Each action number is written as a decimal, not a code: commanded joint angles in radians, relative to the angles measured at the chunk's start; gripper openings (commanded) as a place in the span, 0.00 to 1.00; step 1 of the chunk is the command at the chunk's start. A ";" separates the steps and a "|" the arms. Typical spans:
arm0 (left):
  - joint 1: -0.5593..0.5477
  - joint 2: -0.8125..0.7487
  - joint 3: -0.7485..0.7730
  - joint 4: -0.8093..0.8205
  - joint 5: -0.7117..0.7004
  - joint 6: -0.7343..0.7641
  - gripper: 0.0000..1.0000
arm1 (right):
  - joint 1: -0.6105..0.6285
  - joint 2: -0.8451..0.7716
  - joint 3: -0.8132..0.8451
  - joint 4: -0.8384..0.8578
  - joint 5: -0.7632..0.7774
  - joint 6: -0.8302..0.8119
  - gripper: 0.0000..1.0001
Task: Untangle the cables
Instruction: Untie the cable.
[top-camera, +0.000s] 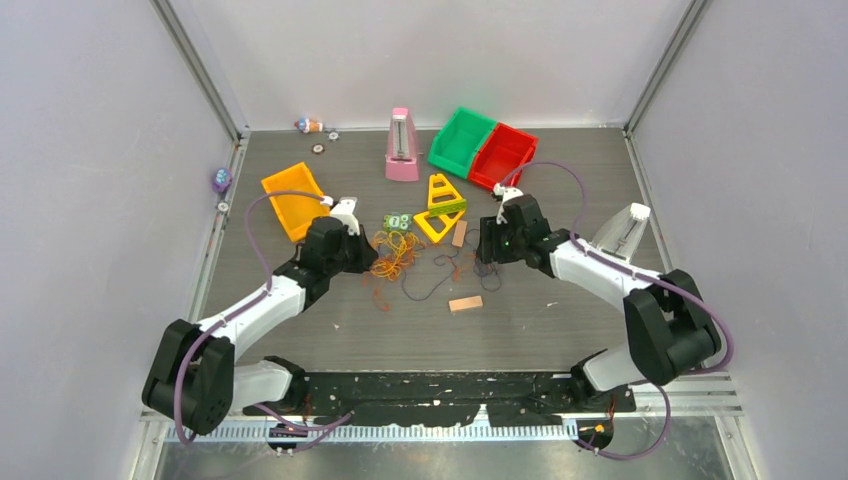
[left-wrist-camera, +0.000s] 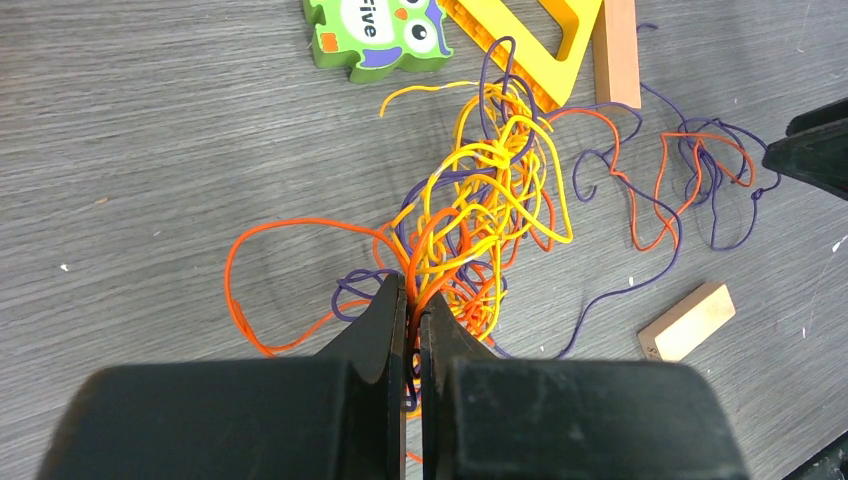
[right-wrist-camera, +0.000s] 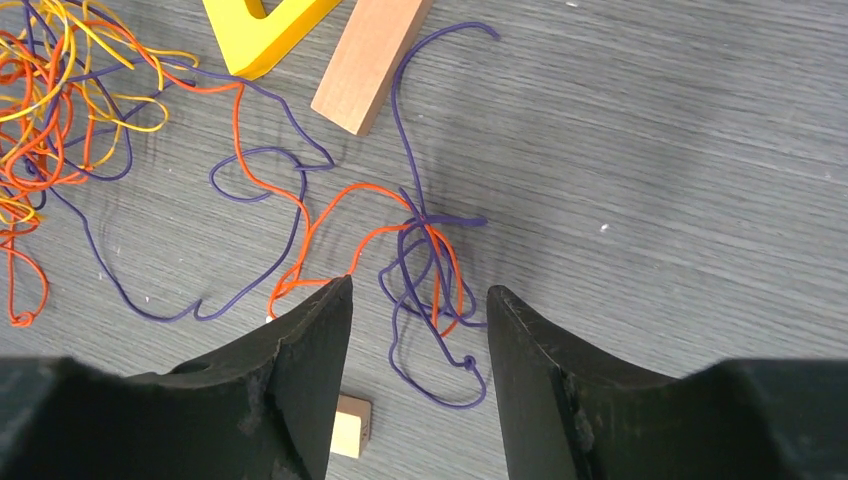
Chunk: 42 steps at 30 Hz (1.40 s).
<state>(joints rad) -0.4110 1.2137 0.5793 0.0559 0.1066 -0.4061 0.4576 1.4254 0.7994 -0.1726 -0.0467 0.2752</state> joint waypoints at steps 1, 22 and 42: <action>-0.002 -0.005 0.006 0.052 0.016 0.021 0.00 | 0.021 0.054 0.062 0.013 0.006 -0.018 0.56; -0.002 -0.050 -0.014 0.039 -0.075 0.017 0.00 | 0.036 -0.035 0.030 0.000 0.387 0.050 0.05; -0.057 -0.140 -0.046 0.049 -0.177 0.052 0.23 | 0.029 -0.480 0.066 -0.186 0.455 -0.012 0.05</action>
<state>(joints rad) -0.4225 1.0500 0.4858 0.0586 -0.1200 -0.4091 0.4870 0.9710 0.8219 -0.3550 0.5293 0.3119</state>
